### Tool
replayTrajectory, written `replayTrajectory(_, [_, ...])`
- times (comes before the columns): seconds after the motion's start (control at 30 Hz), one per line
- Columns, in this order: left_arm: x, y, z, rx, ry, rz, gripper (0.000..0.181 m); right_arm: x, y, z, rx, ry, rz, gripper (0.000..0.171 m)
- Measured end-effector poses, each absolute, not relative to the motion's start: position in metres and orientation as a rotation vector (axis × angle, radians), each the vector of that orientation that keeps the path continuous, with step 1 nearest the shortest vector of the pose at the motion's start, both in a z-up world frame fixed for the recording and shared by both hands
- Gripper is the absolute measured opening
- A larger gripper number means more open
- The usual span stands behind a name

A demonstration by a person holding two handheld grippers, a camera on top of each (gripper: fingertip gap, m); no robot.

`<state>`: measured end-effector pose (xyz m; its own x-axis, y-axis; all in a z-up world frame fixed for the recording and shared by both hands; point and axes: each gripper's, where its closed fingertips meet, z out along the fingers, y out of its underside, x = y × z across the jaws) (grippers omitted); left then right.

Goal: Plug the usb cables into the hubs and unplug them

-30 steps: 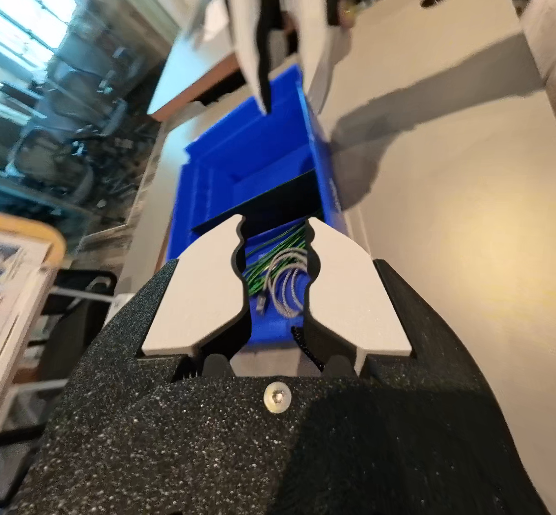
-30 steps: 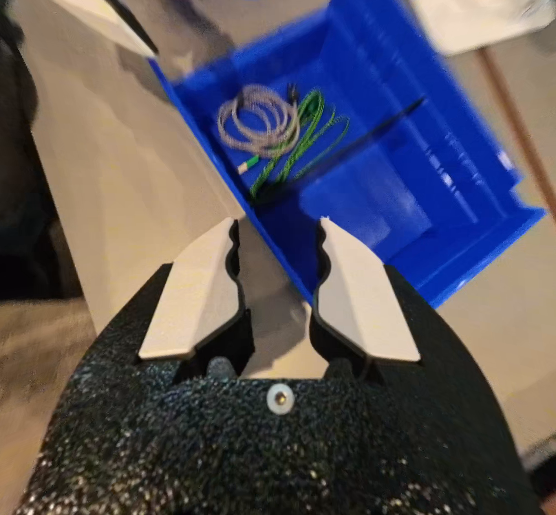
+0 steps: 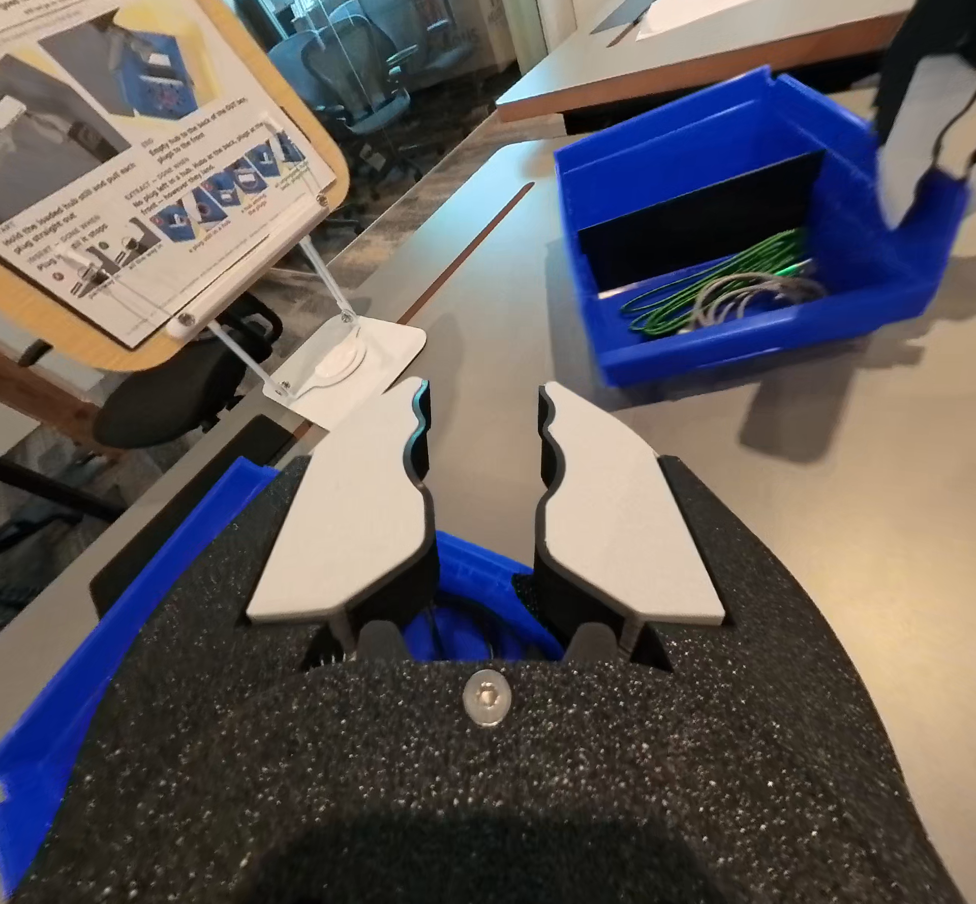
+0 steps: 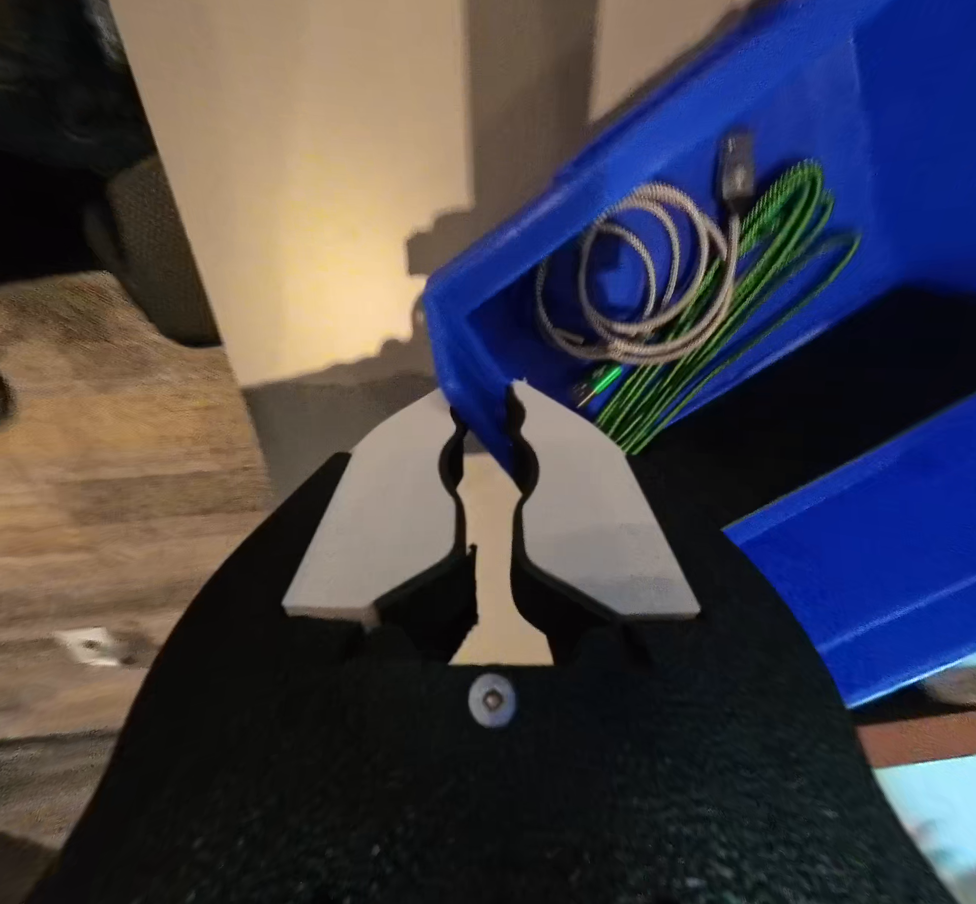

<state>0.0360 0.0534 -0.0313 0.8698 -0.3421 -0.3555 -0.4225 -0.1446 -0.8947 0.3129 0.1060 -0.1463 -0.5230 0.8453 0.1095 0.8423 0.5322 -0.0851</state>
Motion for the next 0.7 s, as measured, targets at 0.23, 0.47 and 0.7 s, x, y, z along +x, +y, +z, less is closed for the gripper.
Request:
replayTrajectory(0.23, [0.027, 0.065, -0.031, -1.739, 0.549, 0.035, 0.041, 0.335, 0.16, -0.074, -2.198, -1.65, 0.538, 0.087])
replayTrajectory(0.47, [0.007, 0.083, -0.022, -1.751, 0.472, 0.107, 0.049, 0.38, 0.249, -0.085, -2.308, -0.796, 0.269, 0.087])
replayTrajectory(0.7, [0.003, 0.075, -0.019, -1.724, 0.482, 0.161, 0.052, 0.387, 0.258, -0.131, -2.524, -0.606, 0.239, 0.08])
